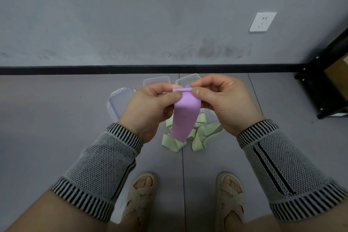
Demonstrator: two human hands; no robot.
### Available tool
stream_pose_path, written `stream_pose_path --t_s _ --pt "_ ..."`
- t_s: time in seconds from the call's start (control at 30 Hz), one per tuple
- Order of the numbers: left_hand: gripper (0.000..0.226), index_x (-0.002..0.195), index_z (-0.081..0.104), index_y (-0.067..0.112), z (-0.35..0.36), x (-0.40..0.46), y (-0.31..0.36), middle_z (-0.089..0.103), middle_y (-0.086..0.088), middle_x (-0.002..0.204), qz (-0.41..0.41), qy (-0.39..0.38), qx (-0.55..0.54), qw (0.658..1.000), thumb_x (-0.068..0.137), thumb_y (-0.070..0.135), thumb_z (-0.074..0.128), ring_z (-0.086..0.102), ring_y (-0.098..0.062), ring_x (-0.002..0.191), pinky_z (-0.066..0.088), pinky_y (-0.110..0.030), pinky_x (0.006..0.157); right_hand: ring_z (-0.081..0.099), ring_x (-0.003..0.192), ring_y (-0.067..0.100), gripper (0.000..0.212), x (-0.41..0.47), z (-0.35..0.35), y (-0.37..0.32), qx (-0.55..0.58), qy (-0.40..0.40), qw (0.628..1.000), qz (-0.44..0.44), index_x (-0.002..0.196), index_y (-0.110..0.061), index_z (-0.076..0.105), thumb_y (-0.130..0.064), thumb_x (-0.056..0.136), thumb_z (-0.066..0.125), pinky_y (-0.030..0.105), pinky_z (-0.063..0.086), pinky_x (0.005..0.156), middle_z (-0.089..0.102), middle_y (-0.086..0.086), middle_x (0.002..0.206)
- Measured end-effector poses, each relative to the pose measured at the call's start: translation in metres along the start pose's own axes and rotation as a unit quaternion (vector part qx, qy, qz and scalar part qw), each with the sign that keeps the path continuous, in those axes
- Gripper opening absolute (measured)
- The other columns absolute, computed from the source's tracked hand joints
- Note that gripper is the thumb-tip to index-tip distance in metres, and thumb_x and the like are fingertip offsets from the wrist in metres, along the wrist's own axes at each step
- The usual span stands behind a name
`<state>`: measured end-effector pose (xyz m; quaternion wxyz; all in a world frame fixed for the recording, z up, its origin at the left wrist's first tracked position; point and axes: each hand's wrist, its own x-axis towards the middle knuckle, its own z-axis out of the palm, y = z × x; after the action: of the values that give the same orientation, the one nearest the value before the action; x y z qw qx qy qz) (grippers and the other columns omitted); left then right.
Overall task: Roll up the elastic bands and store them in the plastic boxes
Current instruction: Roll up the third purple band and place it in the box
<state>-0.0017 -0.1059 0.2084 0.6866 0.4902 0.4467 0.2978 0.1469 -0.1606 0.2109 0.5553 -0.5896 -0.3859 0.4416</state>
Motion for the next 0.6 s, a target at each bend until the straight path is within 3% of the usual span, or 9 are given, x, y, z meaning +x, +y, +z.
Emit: stream_pose_path --t_s 0.2,0.47,0.53,0.6 --pt "0.012 0.095 0.067 0.000 -0.0005 0.0004 0.0002 0.057 -0.021 0.092 -0.005 0.001 -0.021 1.000 0.086 0.005 0.060 0.045 -0.026 0.082 0.039 -0.027 0.064 0.062 0.072 0.021 0.013 0.0000 0.0027 0.0004 -0.015 0.003 1.000 -0.016 0.079 -0.007 0.067 0.006 0.081 0.065 0.033 0.056 0.069 0.067 0.022 0.082" --pt "0.015 0.080 0.066 0.009 -0.0035 -0.0005 0.0007 0.057 -0.002 0.058 0.039 0.016 0.033 0.999 0.085 -0.004 0.060 0.041 -0.010 0.049 0.035 -0.019 0.049 0.061 0.068 0.017 0.016 0.0020 0.0001 0.0019 0.008 -0.035 0.999 0.028 0.080 -0.010 0.067 0.006 0.082 0.064 0.032 0.055 0.070 0.064 0.006 0.070" --pt "0.016 0.079 0.066 0.009 -0.0038 -0.0016 0.0003 0.062 -0.001 0.059 0.060 0.019 0.082 0.995 0.084 -0.006 0.061 0.047 -0.004 0.045 0.039 -0.015 0.047 0.061 0.069 0.015 0.012 0.0021 -0.0027 0.0017 -0.019 -0.042 0.998 0.032 0.082 -0.012 0.069 -0.001 0.083 0.066 0.029 0.054 0.069 0.067 0.004 0.074" --pt "0.014 0.080 0.068 0.009 -0.0034 -0.0016 -0.0027 0.068 -0.008 0.067 0.077 0.019 0.140 0.987 0.083 -0.004 0.062 0.056 -0.006 0.054 0.048 -0.020 0.056 0.063 0.070 0.012 0.011 0.0024 -0.0035 0.0029 -0.086 -0.043 0.995 0.012 0.082 -0.015 0.071 -0.005 0.083 0.068 0.029 0.056 0.069 0.069 0.004 0.076"
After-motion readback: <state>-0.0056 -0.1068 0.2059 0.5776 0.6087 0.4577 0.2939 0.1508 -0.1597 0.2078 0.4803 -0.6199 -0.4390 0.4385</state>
